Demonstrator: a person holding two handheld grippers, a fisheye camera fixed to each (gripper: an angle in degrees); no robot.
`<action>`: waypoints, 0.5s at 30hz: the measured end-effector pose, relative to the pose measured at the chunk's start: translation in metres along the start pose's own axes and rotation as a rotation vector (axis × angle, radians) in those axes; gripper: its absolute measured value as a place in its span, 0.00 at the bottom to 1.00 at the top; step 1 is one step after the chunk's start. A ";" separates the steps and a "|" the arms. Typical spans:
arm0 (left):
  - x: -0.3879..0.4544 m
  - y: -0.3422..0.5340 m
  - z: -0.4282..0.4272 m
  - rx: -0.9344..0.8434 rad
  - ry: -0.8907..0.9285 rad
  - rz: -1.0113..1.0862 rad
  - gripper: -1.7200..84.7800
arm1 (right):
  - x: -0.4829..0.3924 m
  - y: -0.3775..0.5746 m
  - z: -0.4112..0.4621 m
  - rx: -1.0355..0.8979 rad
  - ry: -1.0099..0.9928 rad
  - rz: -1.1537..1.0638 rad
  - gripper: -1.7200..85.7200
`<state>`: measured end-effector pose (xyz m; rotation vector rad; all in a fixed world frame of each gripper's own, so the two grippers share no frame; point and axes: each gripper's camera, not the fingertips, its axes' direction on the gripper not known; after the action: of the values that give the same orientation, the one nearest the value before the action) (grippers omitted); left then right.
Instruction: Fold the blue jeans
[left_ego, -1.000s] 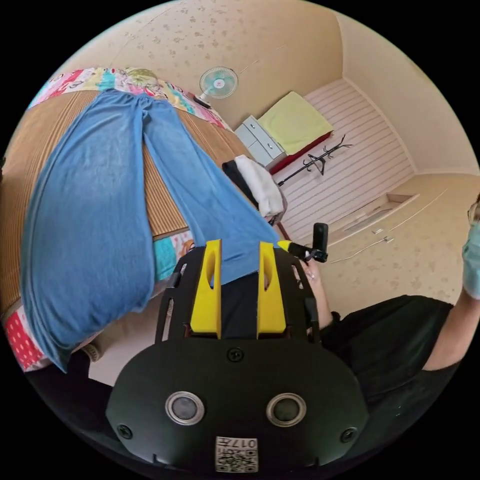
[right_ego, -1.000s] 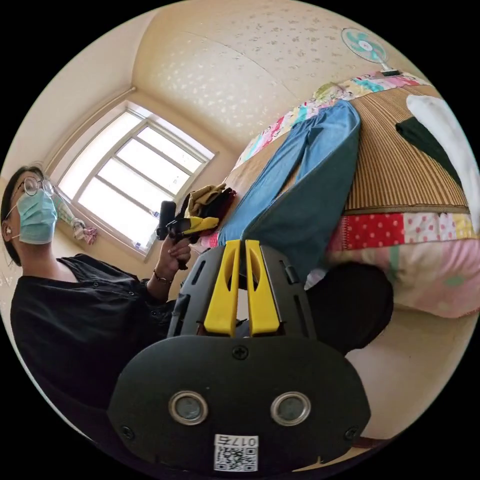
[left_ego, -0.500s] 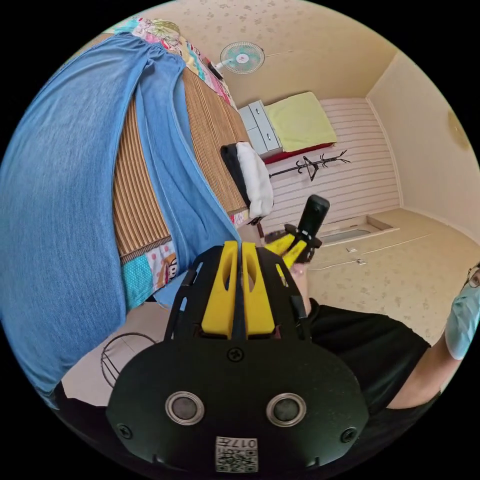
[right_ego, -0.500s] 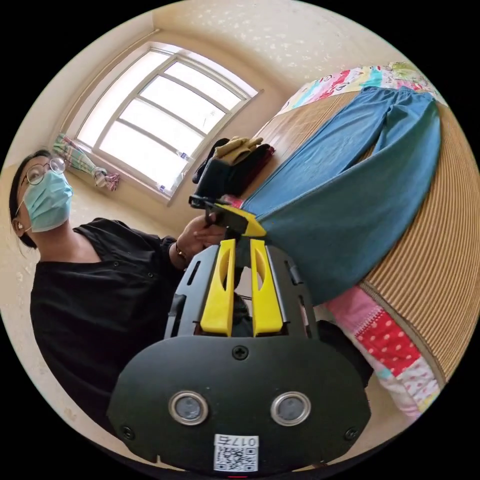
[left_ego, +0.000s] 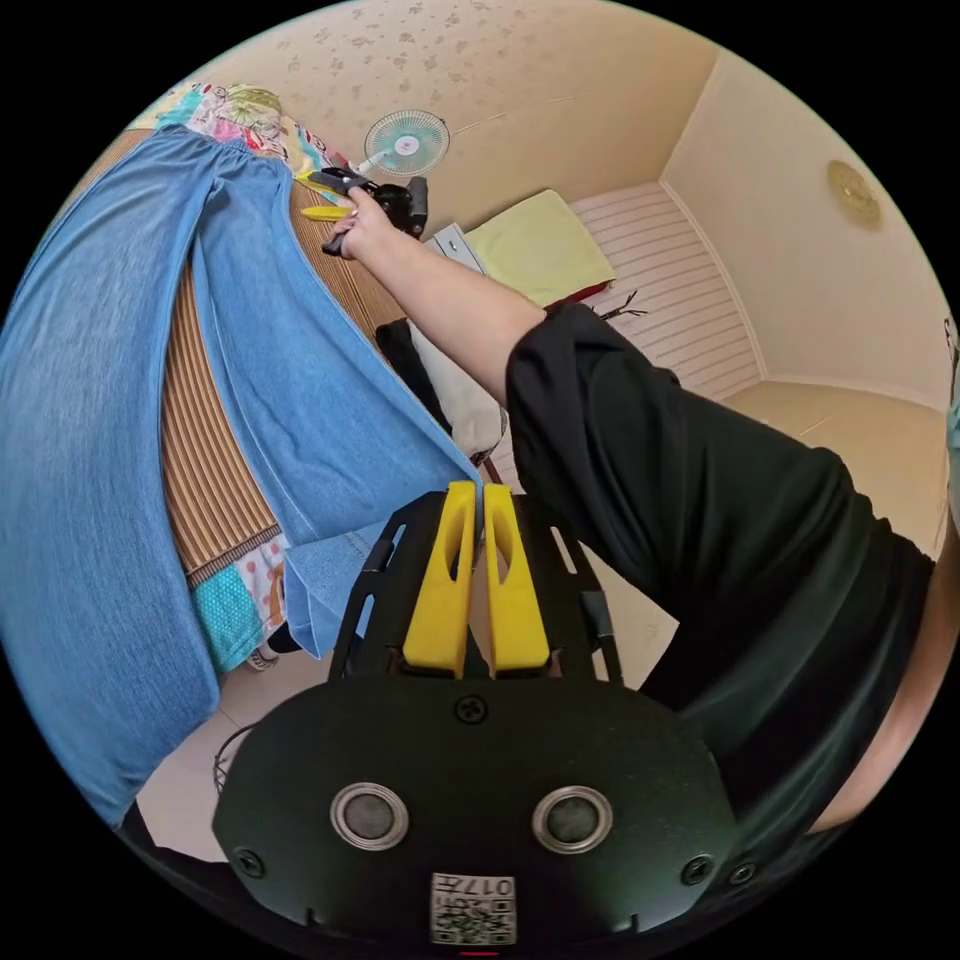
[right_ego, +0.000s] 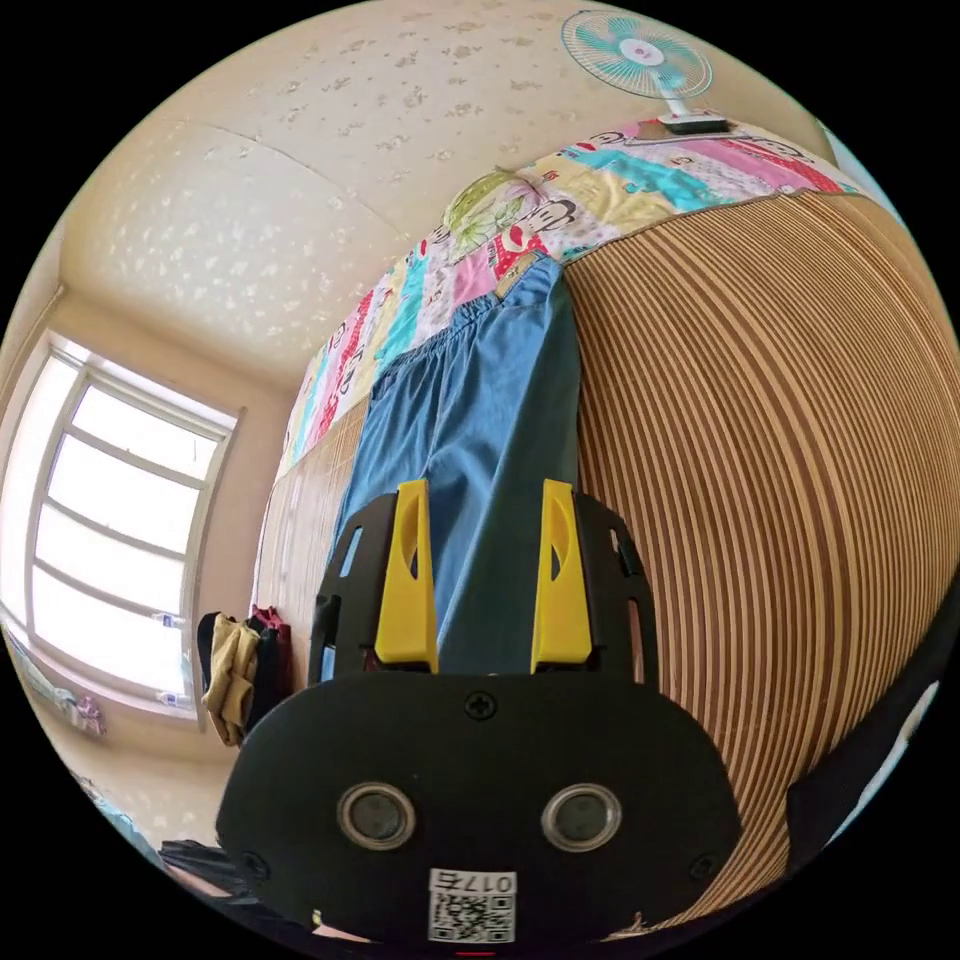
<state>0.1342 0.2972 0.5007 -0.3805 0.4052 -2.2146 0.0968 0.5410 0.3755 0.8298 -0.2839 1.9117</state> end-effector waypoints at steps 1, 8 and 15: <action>-0.001 -0.001 -0.003 -0.007 0.019 -0.010 0.01 | 0.000 -0.009 0.011 -0.002 0.016 0.017 0.18; -0.004 0.000 -0.031 0.024 0.065 0.006 0.01 | -0.065 -0.034 0.049 0.077 0.438 -0.098 0.06; -0.014 0.046 -0.106 0.050 0.024 -0.044 0.01 | -0.239 -0.012 0.111 0.262 0.843 -0.479 0.03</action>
<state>0.1314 0.2973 0.3842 -0.3392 0.3561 -2.2694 0.2192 0.3208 0.2986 0.1626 0.6336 1.6808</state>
